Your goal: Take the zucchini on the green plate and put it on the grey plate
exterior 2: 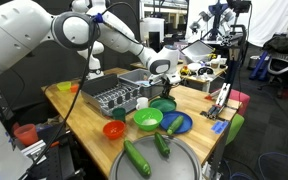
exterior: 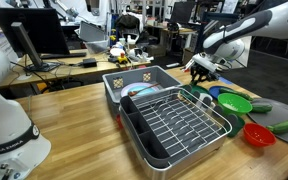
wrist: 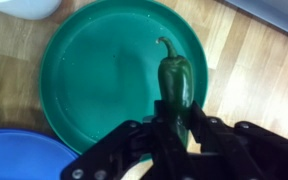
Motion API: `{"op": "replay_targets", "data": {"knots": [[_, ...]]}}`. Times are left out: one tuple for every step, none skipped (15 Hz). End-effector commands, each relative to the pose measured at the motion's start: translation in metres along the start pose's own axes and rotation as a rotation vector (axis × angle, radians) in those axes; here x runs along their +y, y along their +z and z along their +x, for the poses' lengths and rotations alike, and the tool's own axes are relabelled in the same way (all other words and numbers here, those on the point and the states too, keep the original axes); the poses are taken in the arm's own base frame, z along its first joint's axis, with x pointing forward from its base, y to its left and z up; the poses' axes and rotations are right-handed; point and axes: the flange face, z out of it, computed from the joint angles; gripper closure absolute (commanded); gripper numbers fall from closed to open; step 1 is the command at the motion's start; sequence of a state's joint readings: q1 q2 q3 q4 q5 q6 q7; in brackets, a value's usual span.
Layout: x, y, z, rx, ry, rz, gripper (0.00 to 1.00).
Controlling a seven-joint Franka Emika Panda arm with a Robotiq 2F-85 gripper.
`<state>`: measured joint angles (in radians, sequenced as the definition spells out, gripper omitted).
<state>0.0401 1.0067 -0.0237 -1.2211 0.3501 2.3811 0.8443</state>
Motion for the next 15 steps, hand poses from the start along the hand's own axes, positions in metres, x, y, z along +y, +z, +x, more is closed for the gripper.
{"op": "replay_targets", "data": {"knots": [[0.008,-0.023,-0.005,-0.044,-0.048,-0.019,0.93],[0.009,-0.028,-0.006,-0.054,-0.064,-0.025,0.93],[0.013,-0.032,-0.008,-0.068,-0.083,-0.036,0.93],[0.017,-0.037,-0.011,-0.083,-0.101,-0.041,0.93],[0.022,-0.041,-0.012,-0.098,-0.121,-0.048,0.93],[0.026,-0.044,-0.014,-0.114,-0.141,-0.052,0.93],[0.031,-0.047,-0.016,-0.132,-0.167,-0.052,0.93],[0.035,-0.05,-0.018,-0.153,-0.198,-0.045,0.93],[0.04,-0.053,-0.02,-0.176,-0.229,-0.036,0.93],[0.044,-0.054,-0.022,-0.198,-0.256,-0.029,0.93],[0.05,-0.056,-0.024,-0.222,-0.29,-0.023,0.93],[0.056,-0.058,-0.026,-0.243,-0.321,-0.021,0.93],[0.064,-0.059,-0.028,-0.267,-0.353,-0.027,0.93],[0.071,-0.06,-0.031,-0.288,-0.384,-0.036,0.93],[0.08,-0.062,-0.033,-0.31,-0.419,-0.049,0.93]]}}
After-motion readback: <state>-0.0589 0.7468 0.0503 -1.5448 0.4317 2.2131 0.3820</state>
